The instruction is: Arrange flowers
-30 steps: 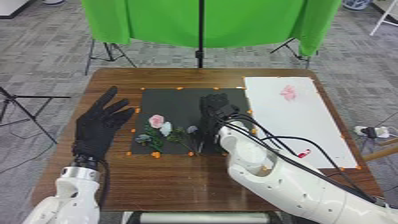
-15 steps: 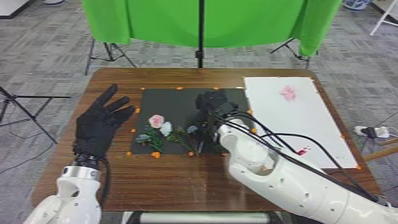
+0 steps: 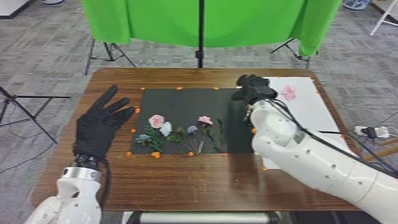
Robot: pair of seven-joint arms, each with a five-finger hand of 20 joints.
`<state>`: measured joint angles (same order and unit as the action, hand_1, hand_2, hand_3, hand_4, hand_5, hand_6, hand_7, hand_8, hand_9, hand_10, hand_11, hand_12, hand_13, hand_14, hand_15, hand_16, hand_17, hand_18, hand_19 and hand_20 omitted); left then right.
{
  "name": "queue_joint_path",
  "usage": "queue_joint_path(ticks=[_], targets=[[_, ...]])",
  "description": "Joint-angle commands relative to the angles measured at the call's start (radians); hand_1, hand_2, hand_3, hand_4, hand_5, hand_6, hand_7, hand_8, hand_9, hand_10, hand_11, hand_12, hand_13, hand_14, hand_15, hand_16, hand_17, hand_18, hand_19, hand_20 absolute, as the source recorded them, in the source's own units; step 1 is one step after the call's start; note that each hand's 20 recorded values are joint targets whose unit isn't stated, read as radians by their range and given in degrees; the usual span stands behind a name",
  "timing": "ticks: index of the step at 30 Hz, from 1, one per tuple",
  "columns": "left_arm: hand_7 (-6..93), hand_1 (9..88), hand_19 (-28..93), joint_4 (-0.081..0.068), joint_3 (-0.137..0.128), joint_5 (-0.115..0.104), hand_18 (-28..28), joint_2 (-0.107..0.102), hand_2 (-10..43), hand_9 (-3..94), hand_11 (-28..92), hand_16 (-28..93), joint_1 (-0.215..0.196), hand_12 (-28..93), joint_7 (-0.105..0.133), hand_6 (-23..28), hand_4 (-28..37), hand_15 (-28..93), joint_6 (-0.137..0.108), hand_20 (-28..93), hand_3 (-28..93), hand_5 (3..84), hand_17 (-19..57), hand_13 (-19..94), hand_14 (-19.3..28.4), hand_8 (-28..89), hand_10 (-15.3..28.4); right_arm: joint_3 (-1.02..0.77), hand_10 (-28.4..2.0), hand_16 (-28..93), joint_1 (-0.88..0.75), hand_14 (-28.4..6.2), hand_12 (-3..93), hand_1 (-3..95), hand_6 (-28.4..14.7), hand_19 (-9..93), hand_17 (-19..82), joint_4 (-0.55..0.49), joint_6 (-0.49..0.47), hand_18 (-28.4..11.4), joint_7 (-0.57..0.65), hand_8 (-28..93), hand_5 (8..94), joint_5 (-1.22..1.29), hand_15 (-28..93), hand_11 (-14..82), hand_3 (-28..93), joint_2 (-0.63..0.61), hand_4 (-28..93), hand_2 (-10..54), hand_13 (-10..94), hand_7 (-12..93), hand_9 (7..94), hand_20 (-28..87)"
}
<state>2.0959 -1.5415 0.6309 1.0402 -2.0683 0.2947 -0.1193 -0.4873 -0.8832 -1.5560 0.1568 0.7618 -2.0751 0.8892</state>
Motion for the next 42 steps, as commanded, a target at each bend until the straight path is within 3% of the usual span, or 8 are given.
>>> queue_joint_path(ticks=[1,6,10,13,18,25,33,42], targets=[[13.6,23.6,52,-0.007,0.012,-0.018,28.4,-0.017,6.1,32.7,25,-7,-0.015,12,0.022,6.1,-26.7,55,-0.018,27,79,32.5,-6.7,26,27.4,-11,19.0,-0.095,-23.2,4,0.068,-17.2,12.9,29.2,-1.7,93,19,0.164,-0.114,-20.2,0.099,-13,41.4,0.053,75,13.9,84,-0.044,-28,-9.5,37,15,36.9,53],[13.7,23.6,52,-0.014,0.025,-0.027,28.4,-0.027,6.1,32.6,25,-7,0.001,12,0.033,6.0,-26.8,55,-0.021,27,79,32.4,-6.7,26,27.4,-11,18.9,-0.151,-24.2,3,0.024,-18.6,12.8,28.8,-0.4,93,18,0.215,-0.235,-20.7,0.143,-13,36.3,0.080,74,11.8,83,-0.004,-28,-9.5,35,14,35.1,53],[13.7,23.6,52,-0.019,0.018,-0.016,28.4,-0.010,6.0,32.6,25,-7,0.014,13,0.009,6.0,-26.8,55,-0.007,27,79,32.4,-6.7,26,27.4,-11,18.9,-0.192,-23.8,2,-0.019,-18.6,12.7,29.1,1.5,92,18,0.241,-0.299,-21.2,0.124,-13,35.4,0.045,74,11.3,83,0.029,-28,-9.5,35,15,35.6,53],[13.8,23.6,52,-0.017,0.014,-0.033,28.4,-0.014,6.0,32.6,25,-7,0.004,13,0.024,6.0,-26.8,55,-0.006,27,79,32.3,-6.7,26,27.5,-11,18.8,-0.181,-22.8,2,-0.022,-17.6,12.6,29.6,4.9,92,18,0.260,-0.333,-21.6,0.114,-15,36.6,0.001,73,11.7,82,0.054,-28,-9.5,38,17,39.1,54],[13.7,23.6,52,-0.018,0.017,-0.024,28.4,-0.016,6.0,32.5,25,-7,0.005,13,0.019,6.0,-26.8,55,-0.002,27,79,32.4,-6.6,26,27.4,-11,18.8,-0.168,-16.9,5,-0.036,-12.7,12.3,35.0,7.1,93,22,0.280,-0.358,-22.3,0.120,-16,46.7,-0.064,70,15.7,81,0.062,-28,-9.5,50,18,53.2,55],[13.7,23.6,52,-0.012,0.009,-0.027,28.4,-0.008,6.0,32.7,25,-7,-0.012,13,0.012,6.0,-26.8,55,-0.008,27,79,32.4,-6.7,26,27.3,-11,18.9,-0.083,-3.8,22,-0.066,-1.4,29.3,59.0,4.5,93,38,0.255,-0.134,-19.8,0.078,0,87.3,-0.153,61,14.1,64,-0.019,-28,-9.5,82,19,93.1,58],[13.7,23.7,52,-0.002,-0.014,-0.026,28.4,-0.003,6.0,32.7,25,-7,-0.040,12,0.017,6.0,-26.8,55,-0.015,27,79,32.5,-6.7,26,27.5,-11,18.9,0.051,-3.3,22,-0.002,-1.2,29.4,59.3,2.8,93,41,0.094,0.182,-20.3,0.073,1,89.3,-0.133,62,18.2,68,-0.122,-28,-9.5,84,19,93.7,59],[13.7,23.6,52,-0.001,-0.002,-0.026,28.4,-0.011,6.2,32.7,25,-7,-0.041,13,0.037,6.1,-26.9,55,-0.015,27,78,32.5,-6.7,26,27.4,-11,19.0,-0.156,-3.5,23,-0.252,-1.6,29.5,57.3,2.1,93,41,-0.233,0.109,-20.8,-0.093,2,89.3,-0.241,62,18.2,71,-0.122,-28,-9.5,84,18,93.7,60]])
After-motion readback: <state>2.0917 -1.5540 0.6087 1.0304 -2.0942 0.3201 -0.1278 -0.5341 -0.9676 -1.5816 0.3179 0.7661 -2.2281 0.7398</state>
